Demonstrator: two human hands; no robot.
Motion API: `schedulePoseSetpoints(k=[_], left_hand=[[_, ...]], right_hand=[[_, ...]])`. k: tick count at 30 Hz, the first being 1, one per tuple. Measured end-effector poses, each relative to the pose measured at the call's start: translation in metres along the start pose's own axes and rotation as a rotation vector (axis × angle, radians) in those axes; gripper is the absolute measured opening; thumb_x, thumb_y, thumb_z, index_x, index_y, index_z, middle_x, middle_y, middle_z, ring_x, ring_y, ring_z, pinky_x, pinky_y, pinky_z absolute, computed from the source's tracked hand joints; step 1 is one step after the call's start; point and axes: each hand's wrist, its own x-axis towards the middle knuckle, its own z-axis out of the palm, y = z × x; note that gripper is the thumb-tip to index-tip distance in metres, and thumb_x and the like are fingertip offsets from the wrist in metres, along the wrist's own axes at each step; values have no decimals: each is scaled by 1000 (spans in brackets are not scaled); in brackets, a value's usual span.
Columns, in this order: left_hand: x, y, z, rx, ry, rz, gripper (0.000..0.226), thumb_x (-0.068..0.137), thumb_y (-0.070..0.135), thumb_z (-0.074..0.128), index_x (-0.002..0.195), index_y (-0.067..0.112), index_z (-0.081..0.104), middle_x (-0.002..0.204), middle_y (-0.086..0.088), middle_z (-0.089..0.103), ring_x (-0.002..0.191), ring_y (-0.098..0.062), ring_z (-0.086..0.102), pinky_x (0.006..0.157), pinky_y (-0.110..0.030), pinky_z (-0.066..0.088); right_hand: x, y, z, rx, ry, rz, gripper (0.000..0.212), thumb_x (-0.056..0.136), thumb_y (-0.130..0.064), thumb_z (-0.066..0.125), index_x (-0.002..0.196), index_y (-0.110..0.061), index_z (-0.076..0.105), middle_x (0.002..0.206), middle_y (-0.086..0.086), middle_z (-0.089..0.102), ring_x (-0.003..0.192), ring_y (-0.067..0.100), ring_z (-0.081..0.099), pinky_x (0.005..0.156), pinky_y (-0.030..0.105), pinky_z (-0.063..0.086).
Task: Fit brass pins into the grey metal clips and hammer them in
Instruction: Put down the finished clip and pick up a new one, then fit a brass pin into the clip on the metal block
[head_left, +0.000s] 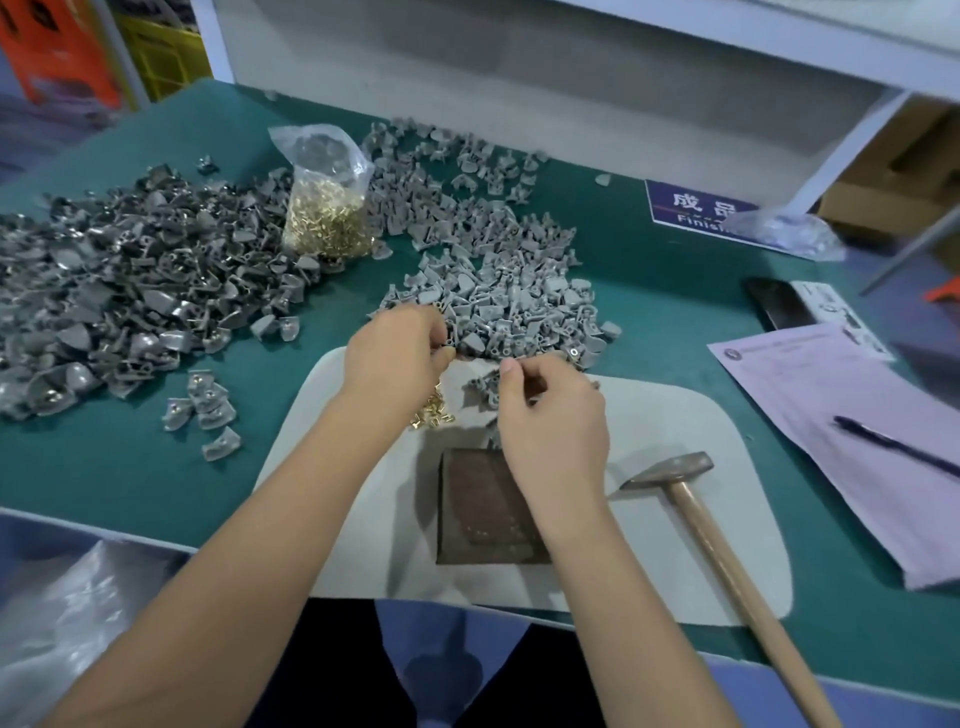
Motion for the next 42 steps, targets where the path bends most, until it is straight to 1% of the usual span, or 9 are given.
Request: schedulePoseSetpoints(k=[6,11,16,22,26,31,34,38,42], left_hand=[[-1,-7,-7,-25,-103,18,26,95,23,66,121,17,65,114,-7,64,103,-30,62,89,-41,53],[-4,-14,-13,-84,-96,-14,15,94,21,68,109,20,66,107,-4,65,98,-26,63,86,-38,54],[-15,-21,-19,-151,-125,-18,21,97,15,64,118,15,67,113,-7,66,102,-25,63,91,-40,53],[-62,-28,-40,-338,56,8,23,90,18,74,114,18,73,95,7,69,79,2,61,67,-2,38],[-108,-32,-39,-448,29,-11,26,90,10,72,113,22,73,94,16,67,89,9,59,70,-1,38],[-132,-39,-30,-435,-81,-41,35,91,3,67,120,23,67,98,10,63,89,4,58,74,-2,38],[-136,-38,-28,-354,-25,-51,27,89,9,71,114,20,67,102,5,59,87,7,53,76,0,35],[-139,-36,-31,-375,23,-83,9,88,10,74,90,19,72,94,0,60,83,-1,59,76,-4,42],[-146,-19,-38,-405,69,-39,11,90,22,72,94,32,72,95,13,68,89,-3,58,73,-12,40]], right_hand=[[0,1,0,-29,-14,-17,24,100,-43,55,91,-27,69,80,-13,67,75,13,59,62,30,43],[-2,0,2,-108,-144,-144,16,98,-38,56,92,-30,68,87,-14,68,80,11,61,66,32,49],[0,-9,9,-277,-293,-273,15,95,-32,59,98,-31,74,99,-11,72,92,17,65,73,33,51],[9,-24,7,-477,-381,-233,12,90,-39,68,95,-35,78,92,-10,74,92,21,67,66,29,42],[19,-36,12,-642,-454,-173,12,87,-32,72,94,-24,78,89,-3,73,90,25,69,69,28,47],[19,-38,12,-658,-478,-235,13,89,-25,66,94,-22,77,91,-3,74,91,25,69,74,30,53],[19,-31,-1,-463,-494,-247,12,88,-27,65,87,-25,76,84,-10,73,85,17,67,72,32,55],[3,-21,-25,261,-475,-127,12,83,-10,73,76,-20,73,73,-3,72,66,16,64,62,35,56],[-20,-7,-47,537,-516,-14,15,91,-3,71,94,-16,77,77,6,73,58,18,65,53,25,52]])
